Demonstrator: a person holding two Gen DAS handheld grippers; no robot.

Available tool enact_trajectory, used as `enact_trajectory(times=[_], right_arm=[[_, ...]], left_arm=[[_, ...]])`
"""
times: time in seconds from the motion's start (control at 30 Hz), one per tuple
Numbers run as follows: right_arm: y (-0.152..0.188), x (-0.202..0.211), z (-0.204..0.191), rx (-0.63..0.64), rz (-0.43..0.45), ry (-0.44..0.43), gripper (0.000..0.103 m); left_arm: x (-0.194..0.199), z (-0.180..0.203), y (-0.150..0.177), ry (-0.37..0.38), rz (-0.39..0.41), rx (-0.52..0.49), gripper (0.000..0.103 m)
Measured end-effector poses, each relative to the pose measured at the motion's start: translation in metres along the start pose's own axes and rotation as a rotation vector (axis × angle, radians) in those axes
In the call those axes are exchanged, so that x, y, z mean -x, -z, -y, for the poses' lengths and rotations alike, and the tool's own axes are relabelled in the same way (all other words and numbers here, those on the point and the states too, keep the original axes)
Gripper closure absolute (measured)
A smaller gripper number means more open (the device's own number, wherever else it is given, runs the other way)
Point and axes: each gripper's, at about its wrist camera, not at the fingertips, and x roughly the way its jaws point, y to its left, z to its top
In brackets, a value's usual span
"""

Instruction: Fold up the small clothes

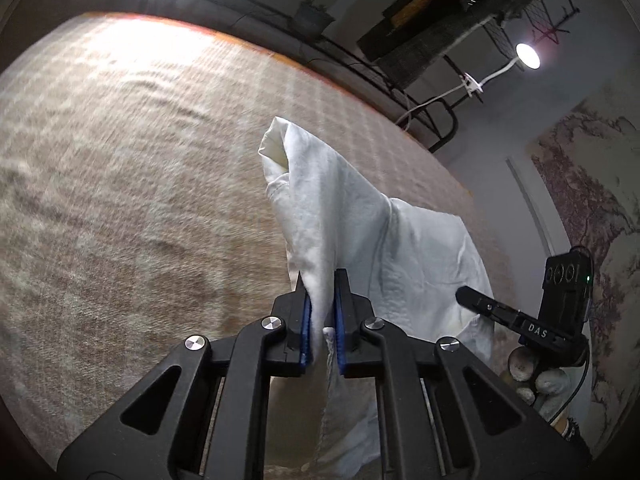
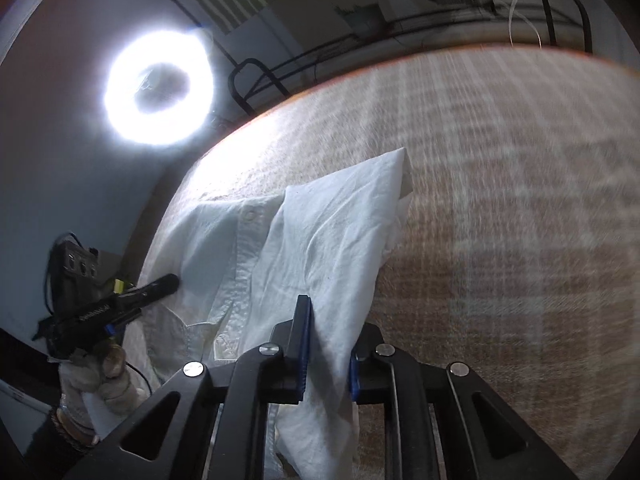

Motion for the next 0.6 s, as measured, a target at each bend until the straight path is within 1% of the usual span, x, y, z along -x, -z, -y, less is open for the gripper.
enact_trajectory(times=[0.13, 0.2, 0.3, 0.43, 0.47, 0.6], right_arm=[[-0.005, 0.023, -0.005, 0.013, 0.045, 0.017, 0.091], [-0.009, 0.039, -0.002, 0.012, 0.071, 0.024, 0.091], [-0.016, 0.061, 0.007, 0.050, 0.099, 0.058, 0.092], [-0.021, 0.087, 0.020, 0.075, 0.131, 0.101, 0.092], [-0.024, 0.093, 0.027, 0.073, 0.138, 0.115, 0.092], [-0.035, 0.119, 0.066, 0.057, 0.165, 0.188, 0.092]], left_arm=[[0.000, 0.030, 0.000, 0.008, 0.008, -0.070, 0.096], [-0.005, 0.046, 0.000, 0.007, 0.005, -0.104, 0.096], [-0.019, 0.070, -0.003, 0.021, -0.001, -0.135, 0.096], [-0.052, 0.111, -0.013, 0.045, -0.015, -0.181, 0.096], [-0.064, 0.127, -0.016, 0.050, -0.018, -0.207, 0.096], [-0.103, 0.169, -0.023, 0.076, -0.033, -0.261, 0.096]])
